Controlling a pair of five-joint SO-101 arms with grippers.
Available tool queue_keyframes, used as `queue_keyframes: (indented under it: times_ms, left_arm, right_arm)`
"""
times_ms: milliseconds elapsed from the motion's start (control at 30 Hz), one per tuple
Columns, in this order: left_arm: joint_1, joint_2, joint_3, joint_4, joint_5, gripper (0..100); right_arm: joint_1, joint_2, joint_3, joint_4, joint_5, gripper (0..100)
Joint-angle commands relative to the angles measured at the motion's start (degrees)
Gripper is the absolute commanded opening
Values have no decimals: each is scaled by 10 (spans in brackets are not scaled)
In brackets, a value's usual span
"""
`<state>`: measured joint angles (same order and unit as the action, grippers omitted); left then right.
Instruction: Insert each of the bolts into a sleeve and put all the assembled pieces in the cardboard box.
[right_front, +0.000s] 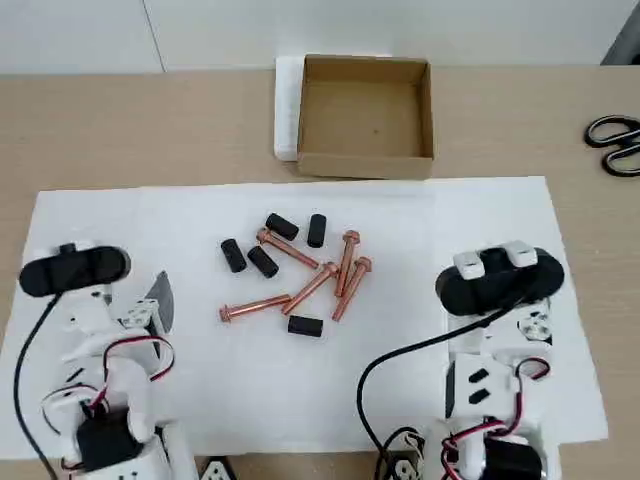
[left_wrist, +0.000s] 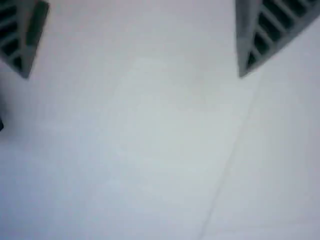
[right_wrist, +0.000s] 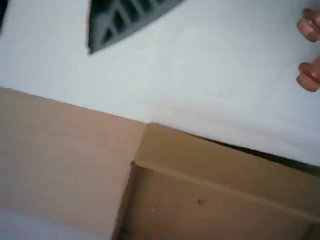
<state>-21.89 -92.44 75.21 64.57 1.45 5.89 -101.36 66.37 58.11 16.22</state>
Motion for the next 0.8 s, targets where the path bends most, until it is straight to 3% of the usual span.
queue_keyframes:
  times_ms: [0,200,367,500,633,767]
  left_arm:
    - [-2,121,-94,-14,4,254]
    - [0,316,-202,-15,4,254]
    - [11,454,-216,-39,4,254]
    - [35,536,-216,-77,4,254]
    - [83,603,-214,-109,9,254]
    - [120,654,-216,-142,67,254]
  right_arm:
    - [5,58,-80,15,5,117]
    - [2,276,-240,87,4,117]
    - [1,541,-370,198,-19,117]
    - [-46,733,-491,295,-19,117]
    - [-89,847,-584,333,-21,117]
    - [-111,912,-644,333,-21,117]
